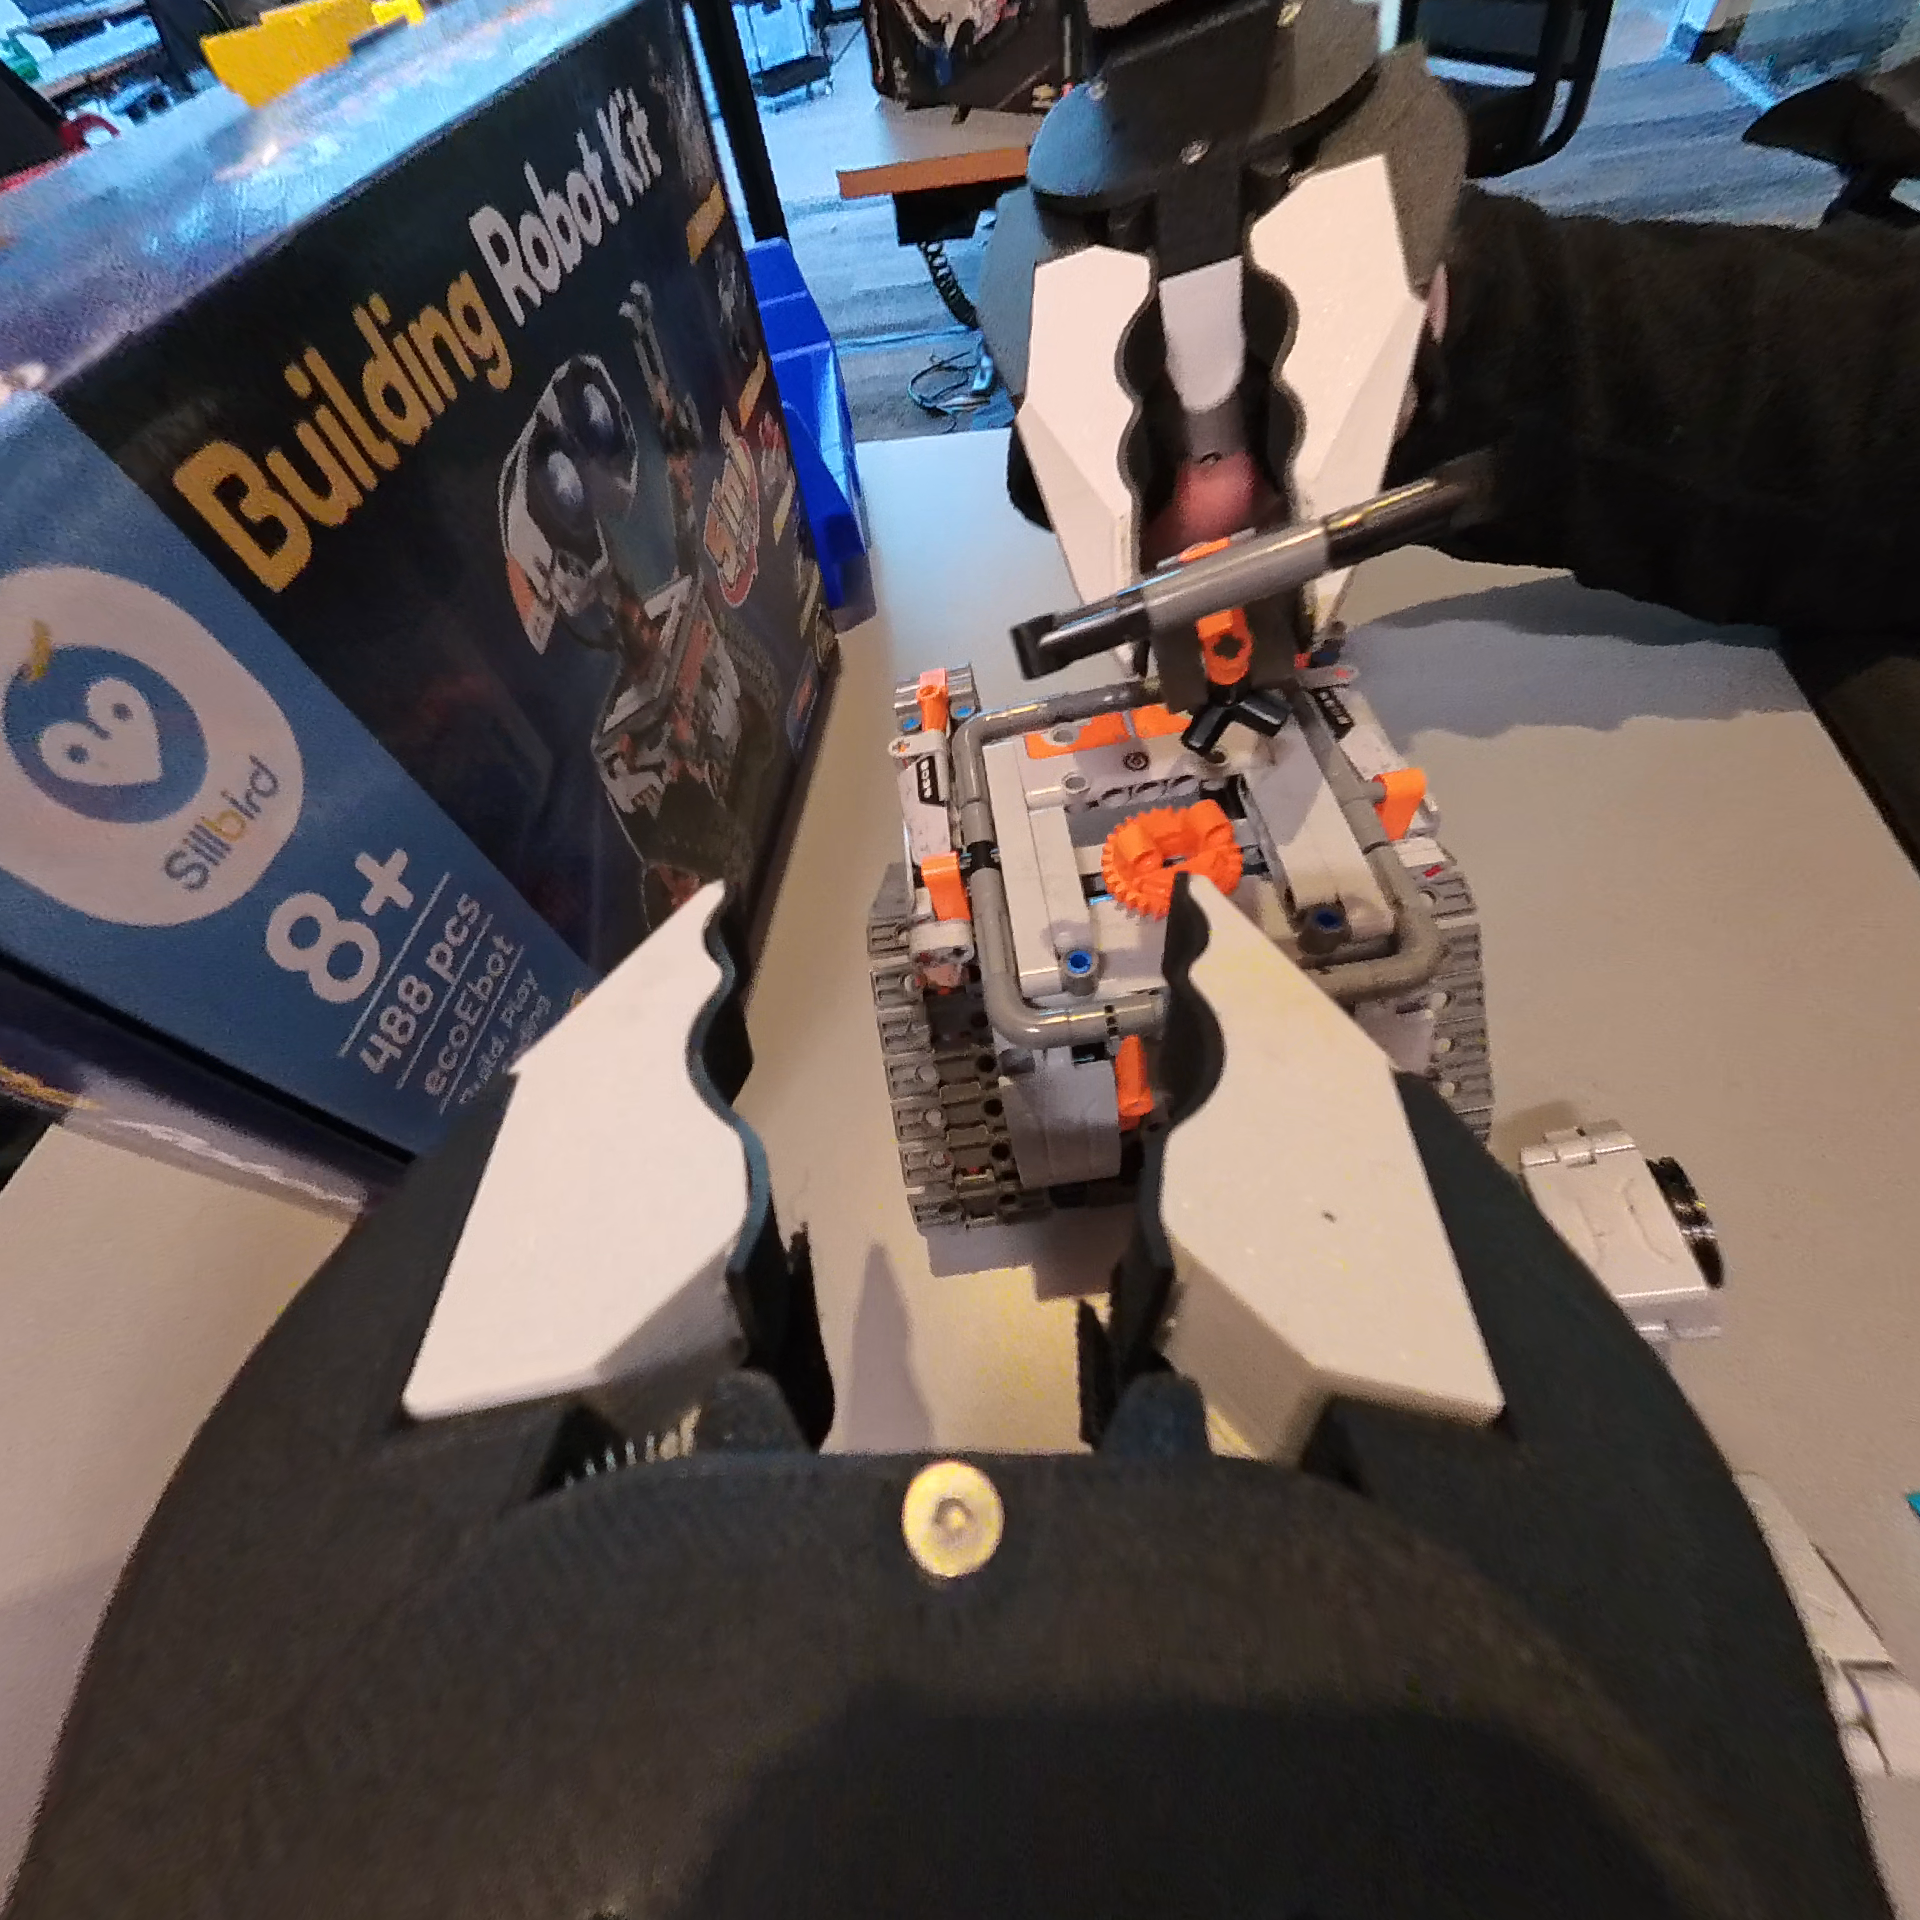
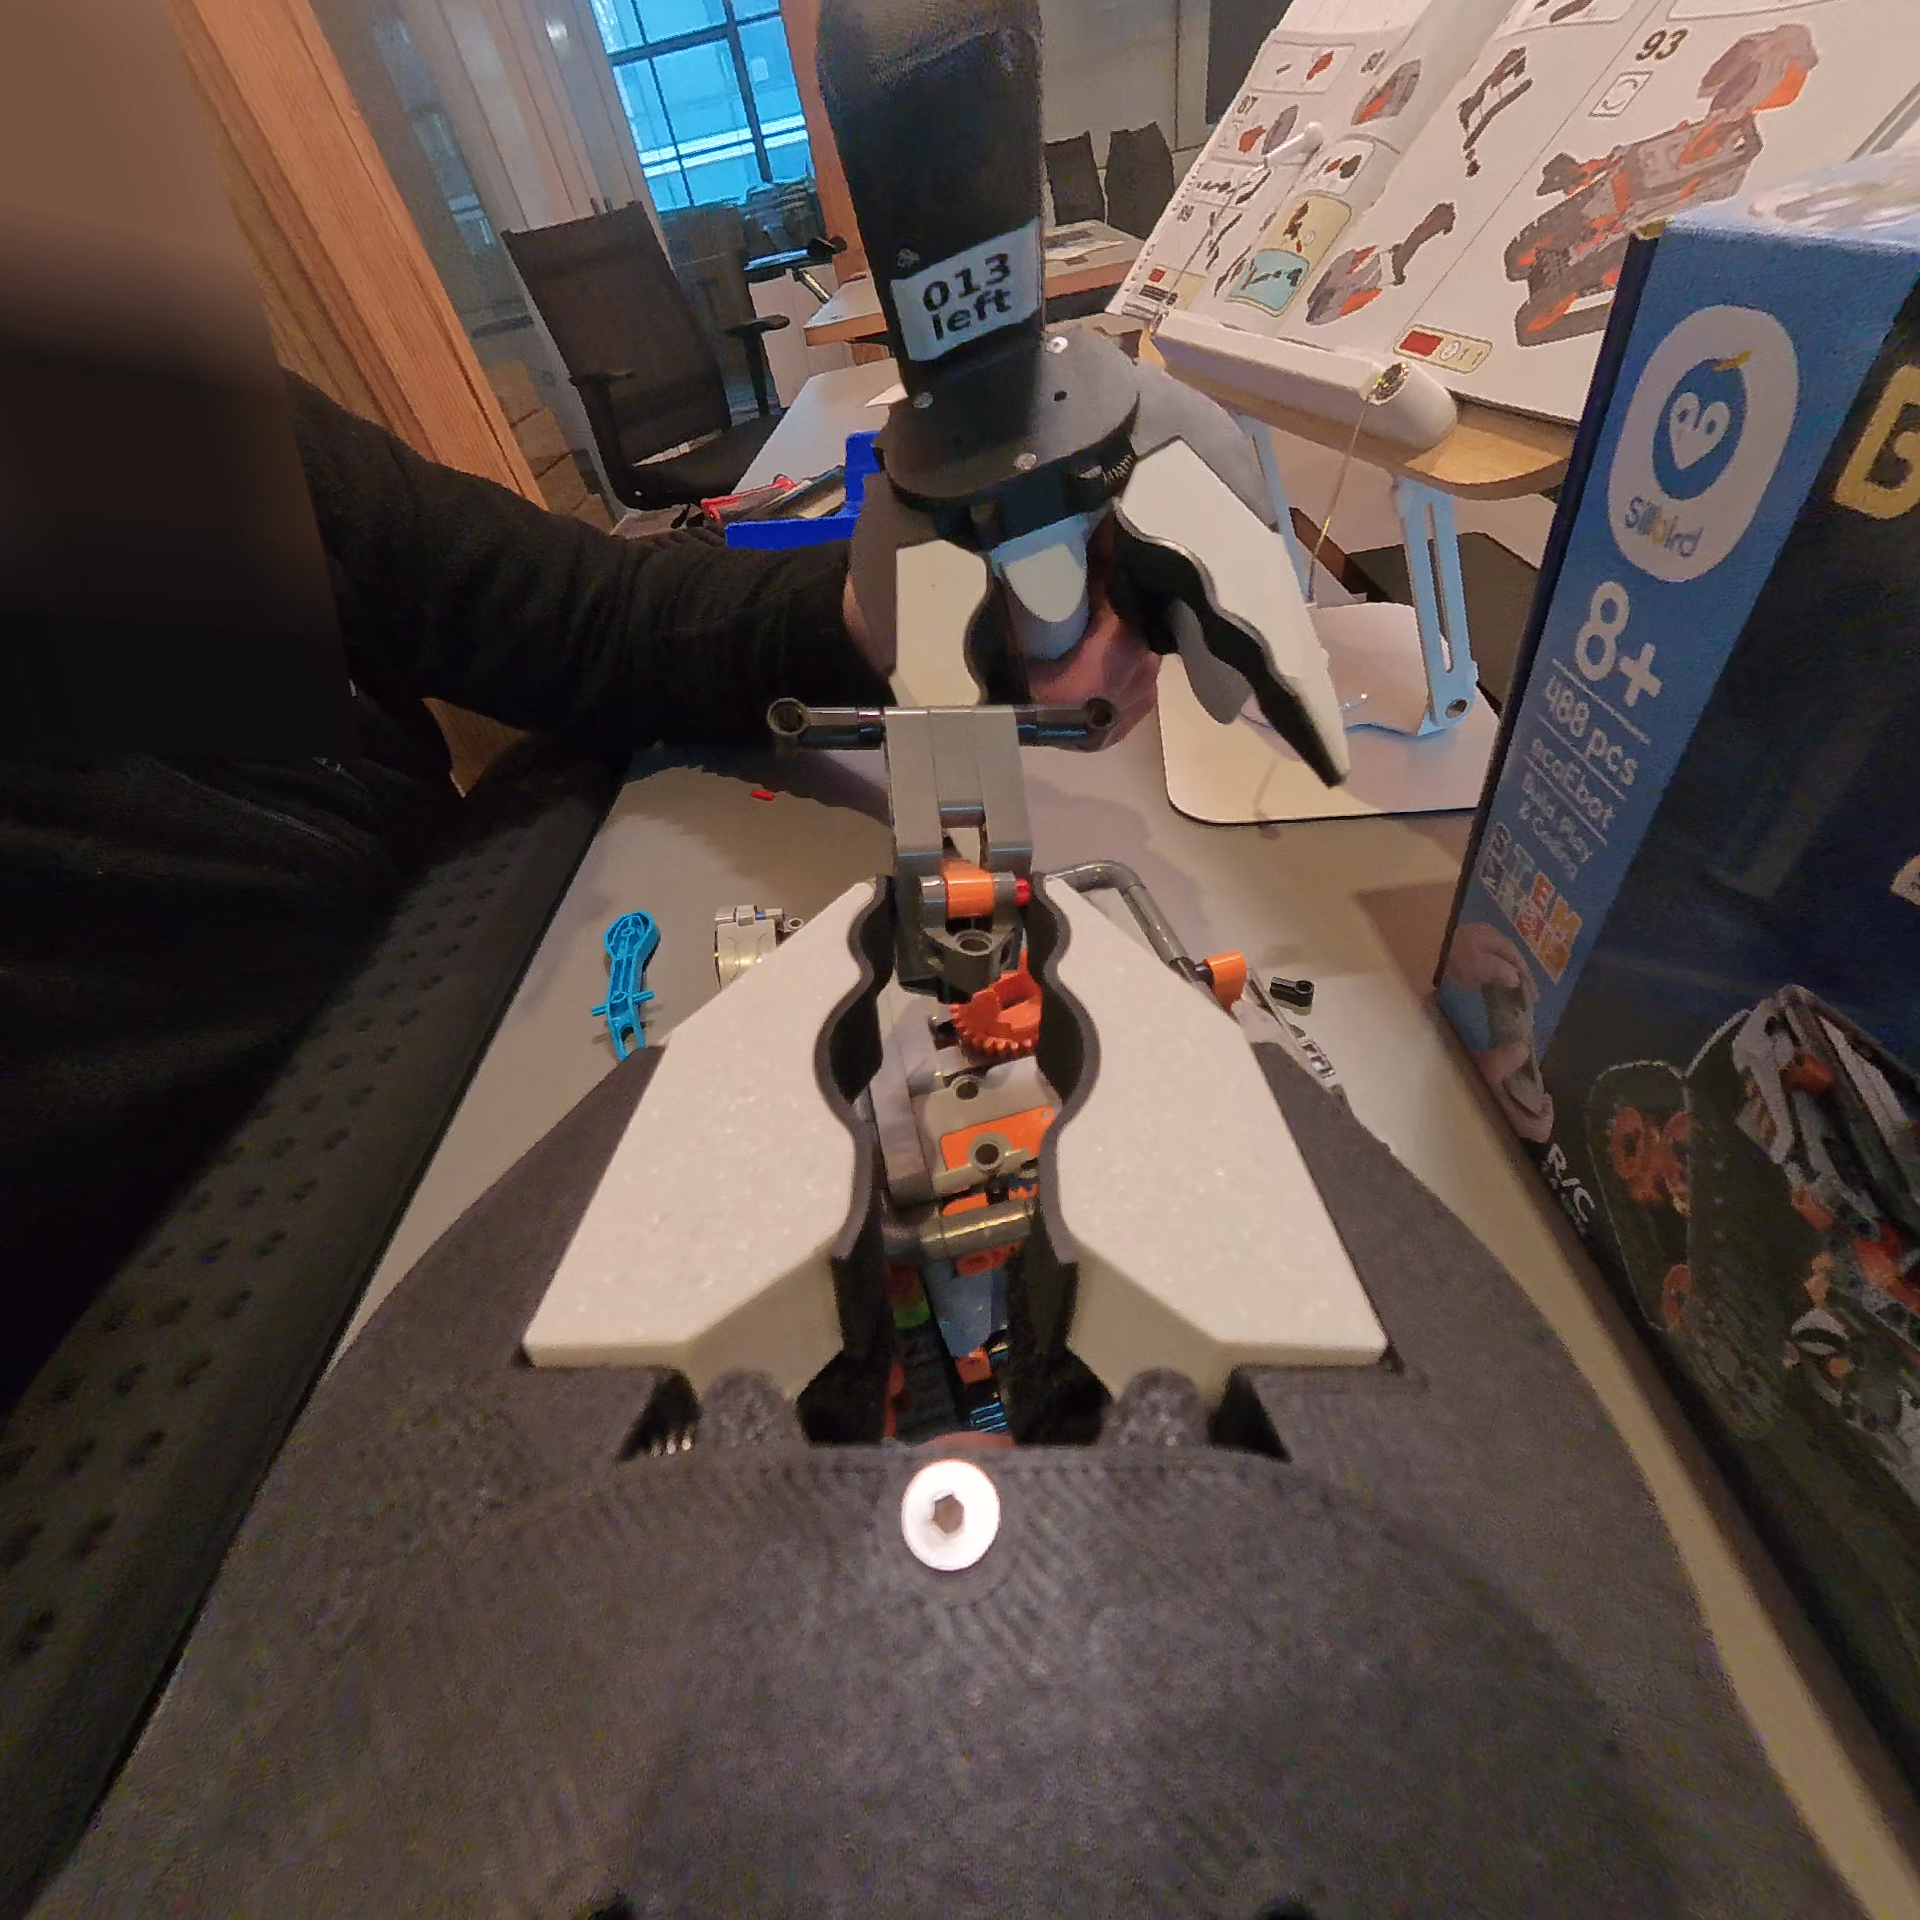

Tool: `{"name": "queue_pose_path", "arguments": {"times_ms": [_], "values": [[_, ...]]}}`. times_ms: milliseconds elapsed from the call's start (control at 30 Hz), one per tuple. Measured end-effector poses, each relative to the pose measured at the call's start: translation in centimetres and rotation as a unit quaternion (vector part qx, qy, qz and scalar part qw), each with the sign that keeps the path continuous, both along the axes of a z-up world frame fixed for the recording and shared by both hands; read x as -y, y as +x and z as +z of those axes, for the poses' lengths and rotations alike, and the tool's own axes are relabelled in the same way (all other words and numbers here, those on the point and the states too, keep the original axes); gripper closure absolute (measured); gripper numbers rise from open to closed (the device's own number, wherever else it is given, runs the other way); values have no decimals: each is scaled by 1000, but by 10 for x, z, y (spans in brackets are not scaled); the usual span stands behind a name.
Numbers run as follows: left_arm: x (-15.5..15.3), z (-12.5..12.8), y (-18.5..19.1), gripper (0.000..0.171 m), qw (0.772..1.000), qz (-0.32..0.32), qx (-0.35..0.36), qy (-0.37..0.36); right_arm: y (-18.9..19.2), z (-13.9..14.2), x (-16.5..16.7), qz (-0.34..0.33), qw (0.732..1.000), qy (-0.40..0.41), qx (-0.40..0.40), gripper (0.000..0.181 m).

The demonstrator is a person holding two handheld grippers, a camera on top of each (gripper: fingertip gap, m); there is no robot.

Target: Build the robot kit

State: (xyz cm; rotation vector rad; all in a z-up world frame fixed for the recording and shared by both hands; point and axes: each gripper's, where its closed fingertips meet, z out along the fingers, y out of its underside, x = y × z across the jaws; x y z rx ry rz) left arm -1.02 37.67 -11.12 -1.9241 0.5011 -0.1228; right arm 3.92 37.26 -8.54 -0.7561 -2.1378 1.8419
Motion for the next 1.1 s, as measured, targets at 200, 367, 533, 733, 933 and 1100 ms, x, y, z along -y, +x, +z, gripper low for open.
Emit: {"name": "queue_pose_path", "arguments": {"times_ms": [200,367,533,733,933,1100], "values": [[5,19,11,101,999,-32,18,31,-5,0,-5,-27,1000,10,8,158],[4,26,18,105,998,-47,34,37,-8,1,-7,-45,999,30,3,157],[3,34,24,109,996,-58,40,59,-6,1,-4,-51,997,61,1,157],[7,42,27,122,981,-48,-139,130,-9,2,0,-68,995,71,35,157],[6,43,38,158,942,-56,-293,154,-5,4,10,-43,996,32,73,157],[4,47,30,165,942,-35,-295,155,-6,17,-2,-64,996,12,54,144]]}}
